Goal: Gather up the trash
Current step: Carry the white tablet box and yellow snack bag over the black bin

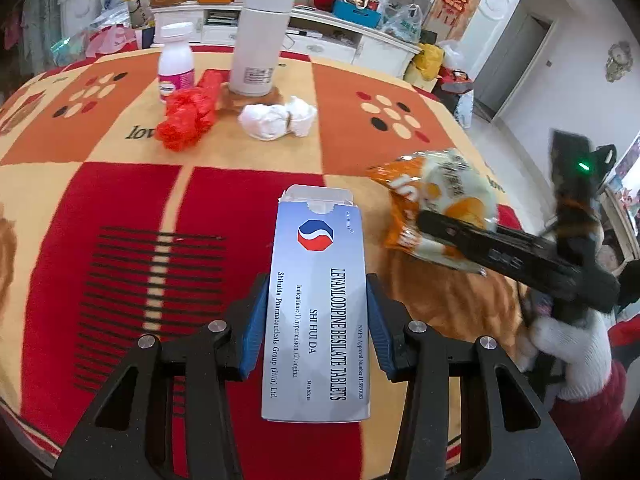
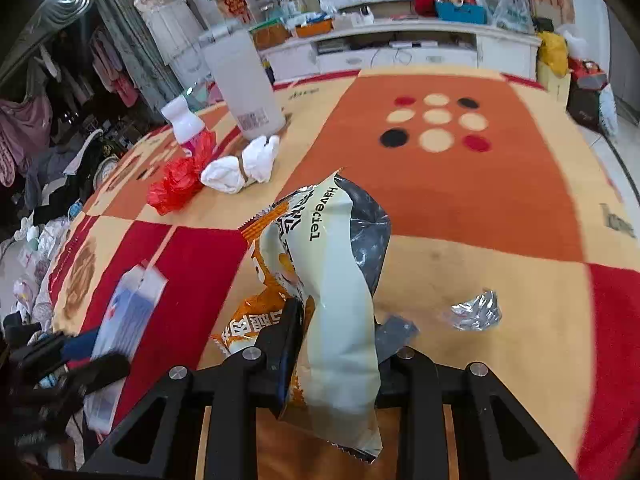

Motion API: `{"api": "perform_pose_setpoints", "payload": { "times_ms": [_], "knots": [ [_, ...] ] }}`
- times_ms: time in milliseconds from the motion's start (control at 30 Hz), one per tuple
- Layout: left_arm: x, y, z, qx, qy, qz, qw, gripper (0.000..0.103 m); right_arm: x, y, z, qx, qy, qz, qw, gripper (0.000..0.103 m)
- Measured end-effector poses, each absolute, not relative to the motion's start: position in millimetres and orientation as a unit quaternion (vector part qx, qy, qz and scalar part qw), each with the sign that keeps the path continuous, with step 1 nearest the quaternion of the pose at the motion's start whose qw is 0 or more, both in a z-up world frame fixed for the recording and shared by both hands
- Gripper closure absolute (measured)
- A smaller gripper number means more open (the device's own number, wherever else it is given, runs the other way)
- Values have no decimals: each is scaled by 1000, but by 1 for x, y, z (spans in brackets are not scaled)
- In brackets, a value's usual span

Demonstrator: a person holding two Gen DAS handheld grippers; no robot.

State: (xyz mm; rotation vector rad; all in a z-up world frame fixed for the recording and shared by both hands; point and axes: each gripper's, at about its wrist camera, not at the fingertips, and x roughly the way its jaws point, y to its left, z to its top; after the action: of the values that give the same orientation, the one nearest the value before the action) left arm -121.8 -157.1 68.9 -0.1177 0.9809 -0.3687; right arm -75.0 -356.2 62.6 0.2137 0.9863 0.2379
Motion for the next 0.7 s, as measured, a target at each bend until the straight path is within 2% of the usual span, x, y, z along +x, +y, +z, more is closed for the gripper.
{"api": "perform_pose_setpoints", "payload": {
  "times_ms": [700],
  "knots": [
    [-139, -283, 84, -20, 463, -275, 843, 59, -171, -477, 85, 110, 455, -10, 884, 76]
  ]
}}
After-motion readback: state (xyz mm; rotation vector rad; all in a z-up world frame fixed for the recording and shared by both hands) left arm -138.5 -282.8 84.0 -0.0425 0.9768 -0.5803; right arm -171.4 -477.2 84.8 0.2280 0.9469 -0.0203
